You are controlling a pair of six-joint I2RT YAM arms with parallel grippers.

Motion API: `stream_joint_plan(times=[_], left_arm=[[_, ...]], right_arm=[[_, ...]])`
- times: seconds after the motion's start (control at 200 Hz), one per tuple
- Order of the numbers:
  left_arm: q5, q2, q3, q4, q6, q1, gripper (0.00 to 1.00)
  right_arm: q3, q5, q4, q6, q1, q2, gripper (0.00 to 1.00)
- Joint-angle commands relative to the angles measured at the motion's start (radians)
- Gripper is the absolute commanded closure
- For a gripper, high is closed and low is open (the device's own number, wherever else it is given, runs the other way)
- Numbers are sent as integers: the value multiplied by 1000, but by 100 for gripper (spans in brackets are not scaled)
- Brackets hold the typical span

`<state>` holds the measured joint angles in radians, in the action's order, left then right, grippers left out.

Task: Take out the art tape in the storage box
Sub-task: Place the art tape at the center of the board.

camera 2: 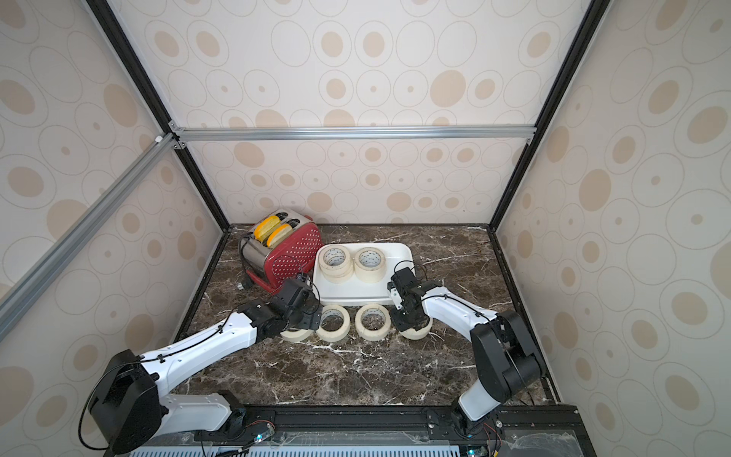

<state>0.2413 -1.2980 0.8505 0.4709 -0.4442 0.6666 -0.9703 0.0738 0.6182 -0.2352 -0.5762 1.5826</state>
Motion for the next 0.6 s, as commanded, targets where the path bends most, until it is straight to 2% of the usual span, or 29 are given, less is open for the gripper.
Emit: stream_joint_plan(times=[0.0, 0.396, 0.461, 0.591], left_arm=[[12, -4, 34, 8, 10, -2, 1], [24, -3, 39, 12, 15, -2, 1], [21, -5, 46, 11, 15, -2, 1], [9, -7, 62, 0, 16, -2, 1]], right_arm=[[-29, -10, -8, 6, 6, 20, 80], [-46, -25, -6, 12, 5, 64, 76], [-47, -30, 4, 14, 5, 59, 69], [-40, -40, 16, 17, 5, 33, 61]])
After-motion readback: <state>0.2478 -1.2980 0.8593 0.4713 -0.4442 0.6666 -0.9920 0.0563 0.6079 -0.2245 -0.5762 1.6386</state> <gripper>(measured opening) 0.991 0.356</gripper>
